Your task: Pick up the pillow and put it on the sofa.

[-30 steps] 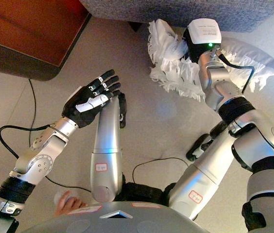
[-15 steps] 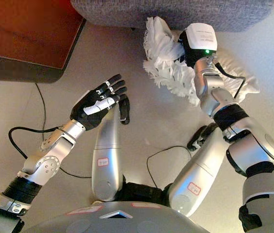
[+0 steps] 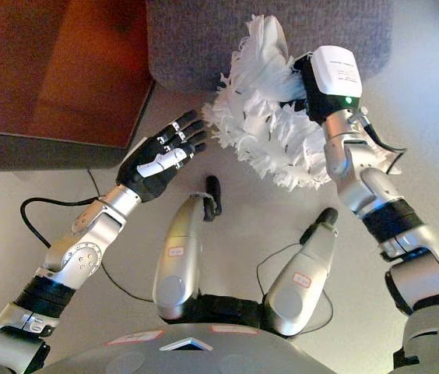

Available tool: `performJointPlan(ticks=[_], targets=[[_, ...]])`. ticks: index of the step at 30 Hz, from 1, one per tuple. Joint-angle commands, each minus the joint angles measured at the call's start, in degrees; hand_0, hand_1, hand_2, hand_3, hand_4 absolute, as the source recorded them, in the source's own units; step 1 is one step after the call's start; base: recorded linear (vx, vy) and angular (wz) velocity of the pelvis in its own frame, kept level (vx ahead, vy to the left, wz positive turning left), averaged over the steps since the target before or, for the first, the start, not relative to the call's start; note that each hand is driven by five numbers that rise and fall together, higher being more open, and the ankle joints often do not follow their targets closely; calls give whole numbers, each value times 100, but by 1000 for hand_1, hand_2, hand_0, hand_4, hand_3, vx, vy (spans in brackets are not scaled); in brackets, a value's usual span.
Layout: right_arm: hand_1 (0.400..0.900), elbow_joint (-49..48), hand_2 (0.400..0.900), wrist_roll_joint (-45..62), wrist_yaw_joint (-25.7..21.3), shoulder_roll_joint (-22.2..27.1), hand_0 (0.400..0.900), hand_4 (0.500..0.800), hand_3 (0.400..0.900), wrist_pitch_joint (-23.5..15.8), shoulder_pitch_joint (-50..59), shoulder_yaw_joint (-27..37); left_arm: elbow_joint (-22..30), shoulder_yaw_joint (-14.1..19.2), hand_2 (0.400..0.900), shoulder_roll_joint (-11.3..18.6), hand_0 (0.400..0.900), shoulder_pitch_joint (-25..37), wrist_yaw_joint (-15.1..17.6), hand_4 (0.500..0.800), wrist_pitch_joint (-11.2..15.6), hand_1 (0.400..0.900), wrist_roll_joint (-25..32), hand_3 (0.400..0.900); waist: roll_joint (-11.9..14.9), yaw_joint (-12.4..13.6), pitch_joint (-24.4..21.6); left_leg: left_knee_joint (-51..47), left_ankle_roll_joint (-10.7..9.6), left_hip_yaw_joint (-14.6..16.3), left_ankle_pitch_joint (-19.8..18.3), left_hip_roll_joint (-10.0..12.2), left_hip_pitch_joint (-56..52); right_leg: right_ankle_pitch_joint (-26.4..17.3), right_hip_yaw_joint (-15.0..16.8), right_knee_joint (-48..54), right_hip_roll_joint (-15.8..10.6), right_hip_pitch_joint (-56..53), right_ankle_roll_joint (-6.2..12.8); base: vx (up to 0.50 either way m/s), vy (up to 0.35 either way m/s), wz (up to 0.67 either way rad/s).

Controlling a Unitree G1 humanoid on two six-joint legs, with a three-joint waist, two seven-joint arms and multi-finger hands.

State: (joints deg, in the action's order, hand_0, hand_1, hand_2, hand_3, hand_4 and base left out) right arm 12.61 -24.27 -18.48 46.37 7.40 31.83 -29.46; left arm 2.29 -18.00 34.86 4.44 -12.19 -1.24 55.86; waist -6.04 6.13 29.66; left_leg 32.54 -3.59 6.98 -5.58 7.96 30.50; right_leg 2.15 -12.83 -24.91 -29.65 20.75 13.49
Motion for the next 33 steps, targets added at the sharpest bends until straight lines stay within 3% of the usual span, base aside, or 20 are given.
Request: performJointPlan(ticks=[1, 4, 10, 19, 25, 33], targets=[[400, -1098, 400, 74, -689, 499, 400, 500, 400, -681, 515, 1080, 498, 260, 900, 108, 900, -201, -337, 800, -58, 900, -326, 900, 272, 124, -779, -1131, -67, -312, -64, 96, -1188, -1782, -223, 1456, -340, -338, 48, 174, 76, -19], [400, -1321, 400, 203, -554, 577, 400, 500, 400, -694, 57, 1325, 434, 371, 900, 132, 900, -431, -432, 800, -240, 900, -440, 900, 374, 193, -1123, -1770, 8, -251, 23, -7, -1730, -2047, -437, 2028, -279, -923, 138, 200, 77, -19], [400, -1717, 400, 387, -280, 653, 400, 500, 400, -765, -584, 1718, 274, 623, 900, 133, 900, -910, -558, 800, -470, 900, -664, 900, 548, 221, -1776, -2834, 193, -171, 235, -276, -2458, -2473, -480, 2421, -90, -1281, 151, 193, 42, -10], [400, -1122, 400, 486, 211, 1355, 400, 500, 400, -1317, -109, 1837, 117, 712, 900, 161, 900, -1170, -785, 800, -461, 900, -737, 900, 771, 396, -2230, -3643, 245, -204, 460, -285, -2899, -2683, -633, 2524, 129, -1347, 151, 66, -17, 4], [400, 232, 400, 521, 419, 1978, 400, 500, 400, -1735, 1038, 923, 153, 829, 900, 433, 900, -1410, -1146, 800, -499, 900, -959, 900, 1172, 704, -2319, -3689, 114, -297, 529, -117, -2840, -2716, -901, 2721, 293, -1569, 151, 46, -122, 19], [400, 1767, 400, 714, 507, 2182, 400, 500, 400, -1466, 2467, -482, 154, 984, 900, 760, 900, -1350, -1346, 800, -518, 900, -1129, 900, 1556, 1189, -2076, -3688, -58, -563, 630, 71, -2679, -2723, -1373, 2847, 478, -1900, 151, 44, -175, 29]])
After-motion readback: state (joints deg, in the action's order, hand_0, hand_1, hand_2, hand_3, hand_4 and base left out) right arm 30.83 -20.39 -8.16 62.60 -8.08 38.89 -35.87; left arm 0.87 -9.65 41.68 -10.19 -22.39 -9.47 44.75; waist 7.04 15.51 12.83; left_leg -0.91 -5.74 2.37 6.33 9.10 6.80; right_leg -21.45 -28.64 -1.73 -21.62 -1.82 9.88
